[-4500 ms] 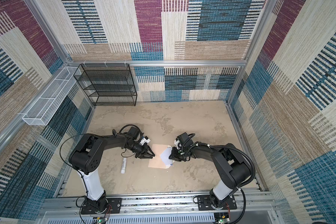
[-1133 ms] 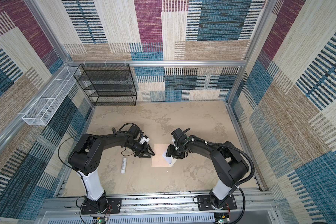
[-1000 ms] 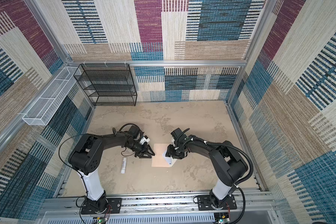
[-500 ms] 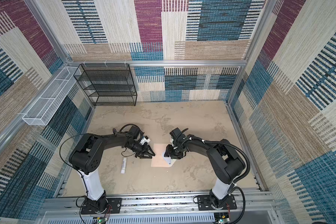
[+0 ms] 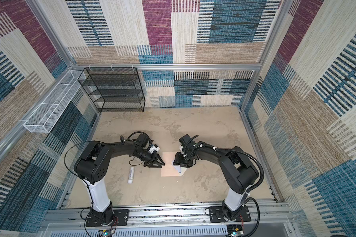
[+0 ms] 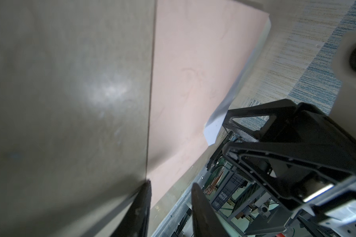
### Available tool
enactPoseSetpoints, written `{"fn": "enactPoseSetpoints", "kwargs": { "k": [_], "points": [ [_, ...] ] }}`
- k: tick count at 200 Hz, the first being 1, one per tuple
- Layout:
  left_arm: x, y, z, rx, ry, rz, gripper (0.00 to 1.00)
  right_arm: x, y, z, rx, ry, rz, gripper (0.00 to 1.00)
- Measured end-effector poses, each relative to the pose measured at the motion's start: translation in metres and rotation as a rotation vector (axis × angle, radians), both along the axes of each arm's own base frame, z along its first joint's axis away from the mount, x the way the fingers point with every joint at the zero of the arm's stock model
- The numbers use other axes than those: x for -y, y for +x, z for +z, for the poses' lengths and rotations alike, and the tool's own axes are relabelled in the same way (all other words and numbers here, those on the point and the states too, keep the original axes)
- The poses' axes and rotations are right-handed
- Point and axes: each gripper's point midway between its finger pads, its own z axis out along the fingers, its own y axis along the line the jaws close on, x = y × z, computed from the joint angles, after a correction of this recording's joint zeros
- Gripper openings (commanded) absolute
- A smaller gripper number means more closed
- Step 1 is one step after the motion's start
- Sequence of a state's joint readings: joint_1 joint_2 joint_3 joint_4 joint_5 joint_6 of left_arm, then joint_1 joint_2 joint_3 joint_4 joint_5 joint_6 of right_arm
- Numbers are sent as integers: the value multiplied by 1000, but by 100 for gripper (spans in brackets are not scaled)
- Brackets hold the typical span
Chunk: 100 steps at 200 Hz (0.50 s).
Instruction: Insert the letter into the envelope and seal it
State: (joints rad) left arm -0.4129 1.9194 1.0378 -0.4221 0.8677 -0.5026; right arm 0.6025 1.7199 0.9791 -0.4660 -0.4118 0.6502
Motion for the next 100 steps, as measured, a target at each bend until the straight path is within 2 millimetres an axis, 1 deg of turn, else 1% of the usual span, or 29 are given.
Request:
{"fn": "enactPoseSetpoints", "kwargs": {
  "k": [66, 100],
  "points": [
    [0, 0, 0, 0, 0, -1, 37, -7, -1, 2, -1, 8, 15, 51],
    [0, 0, 0, 0, 0, -1, 37, -8, -2, 0, -8, 6, 18, 52]
  ]
}}
